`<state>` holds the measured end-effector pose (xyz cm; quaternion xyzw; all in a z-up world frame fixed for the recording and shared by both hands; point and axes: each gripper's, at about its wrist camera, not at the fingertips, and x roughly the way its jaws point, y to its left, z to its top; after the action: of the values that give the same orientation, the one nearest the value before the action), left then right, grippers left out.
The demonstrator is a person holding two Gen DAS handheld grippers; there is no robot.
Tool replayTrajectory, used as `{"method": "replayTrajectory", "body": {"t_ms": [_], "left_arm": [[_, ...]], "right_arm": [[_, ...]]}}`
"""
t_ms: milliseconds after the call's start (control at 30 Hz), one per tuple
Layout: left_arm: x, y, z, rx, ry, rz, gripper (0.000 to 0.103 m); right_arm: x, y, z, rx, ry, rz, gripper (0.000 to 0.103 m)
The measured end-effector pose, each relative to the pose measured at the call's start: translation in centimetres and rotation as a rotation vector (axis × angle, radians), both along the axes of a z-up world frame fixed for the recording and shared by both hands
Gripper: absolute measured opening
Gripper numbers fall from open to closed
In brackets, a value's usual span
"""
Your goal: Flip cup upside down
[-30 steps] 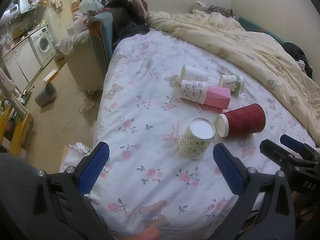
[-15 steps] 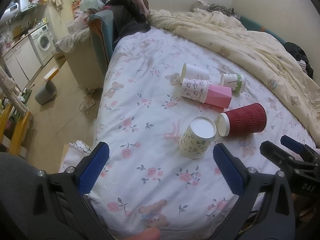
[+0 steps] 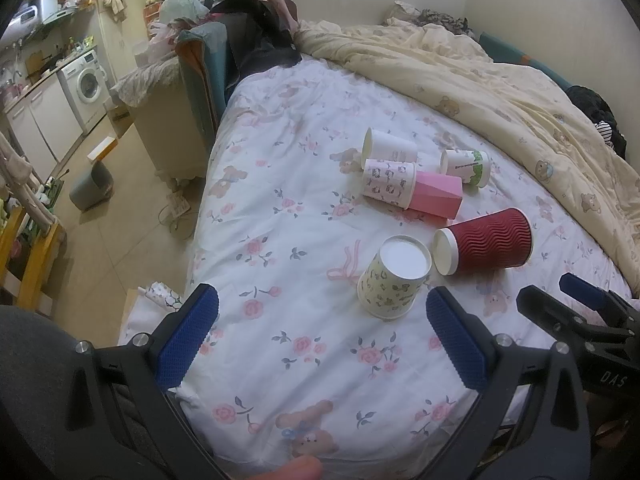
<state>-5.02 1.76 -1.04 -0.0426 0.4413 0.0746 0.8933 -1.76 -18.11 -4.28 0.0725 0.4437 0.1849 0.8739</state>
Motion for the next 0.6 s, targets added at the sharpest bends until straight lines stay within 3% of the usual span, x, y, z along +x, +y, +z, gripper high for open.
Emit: {"method": "replayTrajectory", "body": {"t_ms": [600], "left_arm": [[0.09, -0.13, 0.10, -0.005, 0.001, -0.005, 0.103]], "right_arm": [[-0.01, -0.03, 0.21, 0.000, 0.000, 0.000, 0.103]]}}
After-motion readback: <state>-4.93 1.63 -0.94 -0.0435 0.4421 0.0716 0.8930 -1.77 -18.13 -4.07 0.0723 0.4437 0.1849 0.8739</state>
